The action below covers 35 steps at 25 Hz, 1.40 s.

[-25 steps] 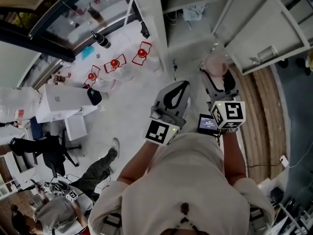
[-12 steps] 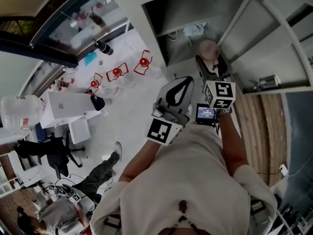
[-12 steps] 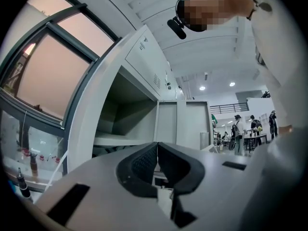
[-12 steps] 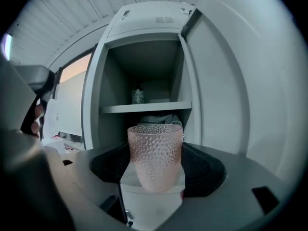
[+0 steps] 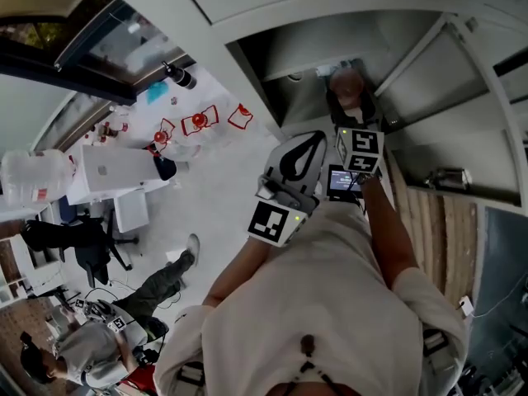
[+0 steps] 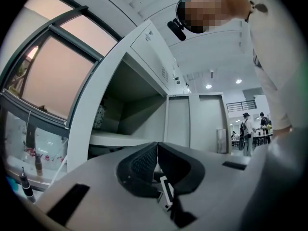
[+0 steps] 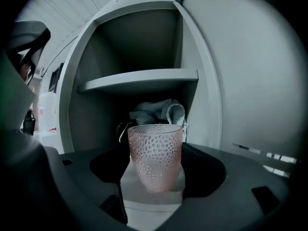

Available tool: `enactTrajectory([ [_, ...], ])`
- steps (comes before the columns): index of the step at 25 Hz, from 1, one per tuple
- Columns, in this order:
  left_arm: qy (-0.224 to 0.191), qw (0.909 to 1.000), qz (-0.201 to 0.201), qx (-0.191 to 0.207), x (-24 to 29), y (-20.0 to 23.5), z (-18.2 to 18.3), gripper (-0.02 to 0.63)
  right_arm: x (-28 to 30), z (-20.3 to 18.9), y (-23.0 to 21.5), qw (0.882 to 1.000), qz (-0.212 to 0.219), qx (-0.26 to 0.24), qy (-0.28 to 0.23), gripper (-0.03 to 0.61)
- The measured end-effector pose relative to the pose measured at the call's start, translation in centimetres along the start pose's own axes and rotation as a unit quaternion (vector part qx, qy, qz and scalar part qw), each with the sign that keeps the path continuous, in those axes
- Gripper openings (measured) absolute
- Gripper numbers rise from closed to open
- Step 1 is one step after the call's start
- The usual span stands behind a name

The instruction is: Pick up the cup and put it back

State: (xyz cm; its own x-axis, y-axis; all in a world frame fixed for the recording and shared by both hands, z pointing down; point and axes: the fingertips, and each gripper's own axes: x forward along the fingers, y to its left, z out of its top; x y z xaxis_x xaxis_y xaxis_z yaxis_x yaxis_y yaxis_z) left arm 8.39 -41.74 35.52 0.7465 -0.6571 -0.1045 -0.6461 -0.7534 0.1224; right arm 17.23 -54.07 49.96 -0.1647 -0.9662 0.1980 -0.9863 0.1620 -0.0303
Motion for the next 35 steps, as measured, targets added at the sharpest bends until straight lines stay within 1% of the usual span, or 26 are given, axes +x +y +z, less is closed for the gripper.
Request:
enactTrajectory([
  [3,0.004,0.9999,0.011,-0.001,0.5,0.5,-0.2,0.009,0.9,-0.4,0.1,1.000,0.007,0.003,0.003,0.325],
  [7,0.010,0.9998,0.018,-0.003,1.0,0.9,-0.8,0.009,1.8,-1.1,0.1,1.000,0.003,0.007,0.005,0.325],
  [11,0.014,0.9998,0.013,0.000,1.5,0.8,-1.2,0.009,2.2,-1.3,0.2,1.000,0.000,0.010,-0.002,0.325],
  [15,0.016,0.9998,0.009,-0.005,1.5,0.6,-1.3,0.009,2.1,-1.1,0.6,1.000,0.015,0.013,0.003,0.325],
  [17,0.018,0.9998,0.010,-0.006,1.2,0.5,-1.5,0.009,1.9,-1.1,0.6,1.000,0.015,0.013,0.004,0.325],
  [20,0.017,0.9997,0.011,-0.009,0.6,0.5,-1.6,0.009,1.1,-0.9,0.4,1.000,0.011,0.020,0.001,0.325],
  [25,0.015,0.9998,0.001,-0.009,-0.8,0.0,-1.6,0.009,-1.1,-0.8,0.7,1.000,0.002,0.025,-0.003,0.325],
  [29,0.012,0.9998,-0.013,-0.010,-2.3,-0.7,-1.3,0.009,-3.6,-0.1,1.8,0.999,0.014,0.049,-0.009,0.323],
  [30,0.010,0.9998,-0.016,-0.009,-2.8,-0.9,-1.1,0.009,-4.4,0.1,2.1,0.998,0.014,0.052,-0.010,0.314],
  [31,0.009,0.9997,-0.019,-0.010,-3.3,-1.0,-0.9,0.009,-5.2,0.3,2.4,0.999,0.010,0.052,-0.012,0.267],
  [32,0.008,0.9997,-0.022,-0.011,-3.9,-1.2,-0.8,0.009,-6.1,0.5,2.7,0.999,0.005,0.050,-0.015,0.202],
  [33,0.007,0.9996,-0.025,-0.012,-4.4,-1.3,-0.6,0.009,-7.0,0.7,3.0,0.999,-0.001,0.048,-0.018,0.149],
  [34,0.007,0.9995,-0.027,-0.013,-5.0,-1.4,-0.5,0.009,-7.9,0.8,3.3,0.999,-0.007,0.045,-0.021,0.102],
  [35,0.006,0.9995,-0.029,-0.014,-5.6,-1.5,-0.3,0.009,-8.8,0.9,3.6,0.999,-0.013,0.042,-0.024,0.070],
])
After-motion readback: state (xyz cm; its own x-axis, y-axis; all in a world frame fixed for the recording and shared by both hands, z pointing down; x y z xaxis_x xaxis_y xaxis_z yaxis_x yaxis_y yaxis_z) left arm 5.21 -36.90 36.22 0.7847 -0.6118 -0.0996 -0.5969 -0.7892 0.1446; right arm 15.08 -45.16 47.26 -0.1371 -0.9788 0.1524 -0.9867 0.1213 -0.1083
